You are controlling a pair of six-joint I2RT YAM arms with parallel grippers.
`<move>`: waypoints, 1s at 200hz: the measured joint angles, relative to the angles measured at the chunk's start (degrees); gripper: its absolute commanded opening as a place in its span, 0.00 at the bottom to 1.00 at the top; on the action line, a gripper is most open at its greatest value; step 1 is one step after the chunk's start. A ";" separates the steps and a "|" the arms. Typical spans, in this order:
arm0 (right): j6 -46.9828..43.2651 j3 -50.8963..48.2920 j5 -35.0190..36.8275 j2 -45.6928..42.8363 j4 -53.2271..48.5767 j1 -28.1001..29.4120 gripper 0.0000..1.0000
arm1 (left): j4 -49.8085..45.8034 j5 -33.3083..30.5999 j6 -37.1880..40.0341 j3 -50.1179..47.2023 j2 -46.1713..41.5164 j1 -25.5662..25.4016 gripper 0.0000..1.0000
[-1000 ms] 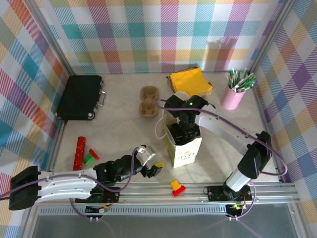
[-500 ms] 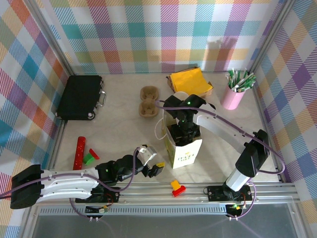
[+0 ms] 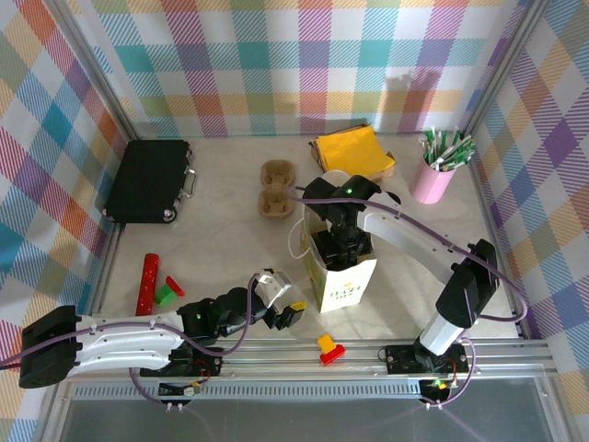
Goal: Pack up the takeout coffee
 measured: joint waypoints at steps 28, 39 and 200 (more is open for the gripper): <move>0.00 0.00 0.00 0.00 0.00 0.00 0.52 | 0.57 0.00 0.00 0.00 0.61 0.00 0.88; 0.00 0.00 0.00 0.00 0.00 0.00 0.52 | 0.81 -0.02 0.00 0.00 0.68 0.00 0.88; -0.02 -0.02 0.00 0.24 0.57 0.00 0.52 | 1.25 -0.02 0.04 0.00 2.14 0.11 0.88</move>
